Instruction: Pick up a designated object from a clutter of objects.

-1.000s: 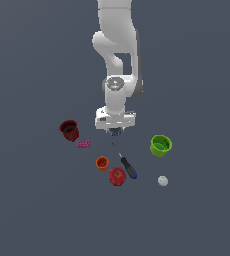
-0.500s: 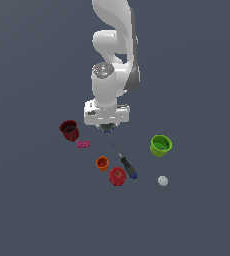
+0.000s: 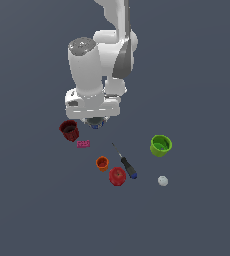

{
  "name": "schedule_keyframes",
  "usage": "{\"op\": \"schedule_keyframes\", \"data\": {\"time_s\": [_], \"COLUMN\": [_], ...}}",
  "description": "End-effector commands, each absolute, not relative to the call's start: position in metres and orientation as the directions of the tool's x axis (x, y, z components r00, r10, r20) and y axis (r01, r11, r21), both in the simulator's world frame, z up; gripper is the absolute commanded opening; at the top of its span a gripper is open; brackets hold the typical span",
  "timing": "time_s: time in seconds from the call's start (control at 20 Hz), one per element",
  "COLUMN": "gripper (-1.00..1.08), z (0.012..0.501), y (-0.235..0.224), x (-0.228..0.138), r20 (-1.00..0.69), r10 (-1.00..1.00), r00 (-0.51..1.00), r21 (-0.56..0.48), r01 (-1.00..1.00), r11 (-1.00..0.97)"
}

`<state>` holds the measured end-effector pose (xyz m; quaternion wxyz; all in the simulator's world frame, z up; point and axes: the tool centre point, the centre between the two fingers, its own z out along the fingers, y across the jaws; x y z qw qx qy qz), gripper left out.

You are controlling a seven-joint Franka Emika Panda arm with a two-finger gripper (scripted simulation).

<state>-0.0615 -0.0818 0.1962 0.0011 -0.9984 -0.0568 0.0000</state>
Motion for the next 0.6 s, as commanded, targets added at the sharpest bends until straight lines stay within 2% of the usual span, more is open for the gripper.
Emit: {"op": "schedule_keyframes", "data": {"time_s": [0.0, 0.55], "gripper": [-1.0, -1.0], "z": [0.218, 0.304], "y": [-0.094, -0.143], "x": [-0.052, -0.01], "r20": [0.0, 0.0], "r10": [0.114, 0.114], "r00": [0.994, 0.994], "r21": [-0.002, -0.001], "r01": [0.114, 0.114], "r11": [-0.994, -0.994]}}
